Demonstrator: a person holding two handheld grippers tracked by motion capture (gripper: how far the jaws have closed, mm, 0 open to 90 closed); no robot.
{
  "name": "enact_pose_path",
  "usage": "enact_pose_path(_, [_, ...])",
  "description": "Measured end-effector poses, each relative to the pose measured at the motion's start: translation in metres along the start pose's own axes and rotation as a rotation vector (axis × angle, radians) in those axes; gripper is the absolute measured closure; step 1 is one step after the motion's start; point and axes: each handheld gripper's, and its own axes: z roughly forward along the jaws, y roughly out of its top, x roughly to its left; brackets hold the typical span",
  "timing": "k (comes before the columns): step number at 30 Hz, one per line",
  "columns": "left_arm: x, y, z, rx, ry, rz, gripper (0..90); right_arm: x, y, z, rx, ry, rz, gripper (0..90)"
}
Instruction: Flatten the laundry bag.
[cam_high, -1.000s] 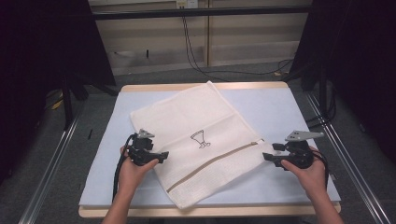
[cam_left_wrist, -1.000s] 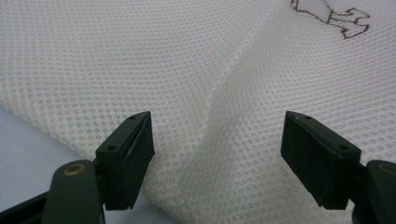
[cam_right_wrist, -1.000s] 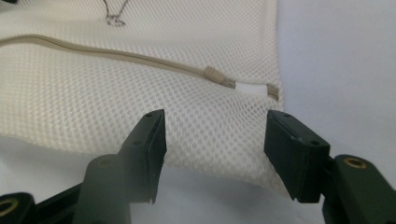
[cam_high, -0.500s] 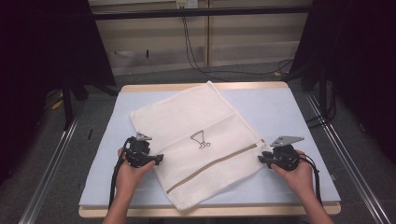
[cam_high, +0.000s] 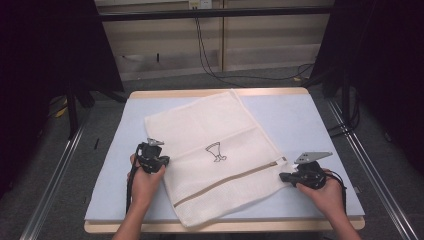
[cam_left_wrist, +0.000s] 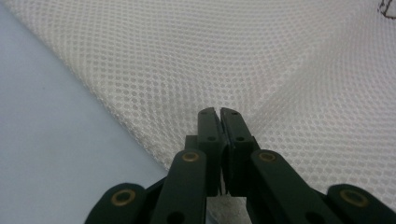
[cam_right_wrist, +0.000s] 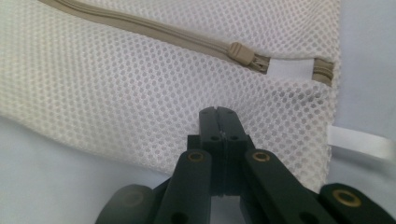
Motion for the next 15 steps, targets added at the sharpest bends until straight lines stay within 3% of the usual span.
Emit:
enact_pose_path(1, [0.002,0.0,0.0,-0.003,-0.008,-0.003,87.1,0.001,-0.002,-0.002,-0.008,-0.001,0.013,90.0])
enact_pose_path(3, [0.003,-0.001,-0.002,-0.018,-0.017,-0.019,83.2,0.002,-0.001,-0.005,-0.03,-0.008,-0.009,86.9])
enact_pose_path(4, [0.003,-0.001,-0.004,-0.017,-0.02,-0.017,79.3,0.001,0.001,-0.007,-0.053,-0.021,-0.025,80.0])
enact_pose_path(5, [0.003,-0.002,-0.006,-0.012,-0.023,-0.017,72.0,0.0,0.004,-0.009,-0.094,-0.066,-0.025,73.3])
enact_pose_path(8, [0.003,-0.005,-0.014,-0.022,-0.029,-0.035,58.6,-0.007,0.012,-0.011,-0.158,-0.138,0.009,58.3])
enact_pose_path(10, [0.003,-0.01,-0.02,-0.017,-0.02,-0.047,50.9,-0.011,0.015,-0.009,-0.165,-0.162,0.029,53.6])
enact_pose_path(12, [0.006,-0.015,-0.026,-0.012,-0.007,-0.059,45.6,-0.015,0.015,-0.003,-0.122,-0.181,0.036,52.5])
enact_pose_path(15, [0.011,-0.025,-0.028,0.012,-0.034,-0.087,40.5,-0.022,0.015,0.006,-0.07,-0.188,0.041,45.2])
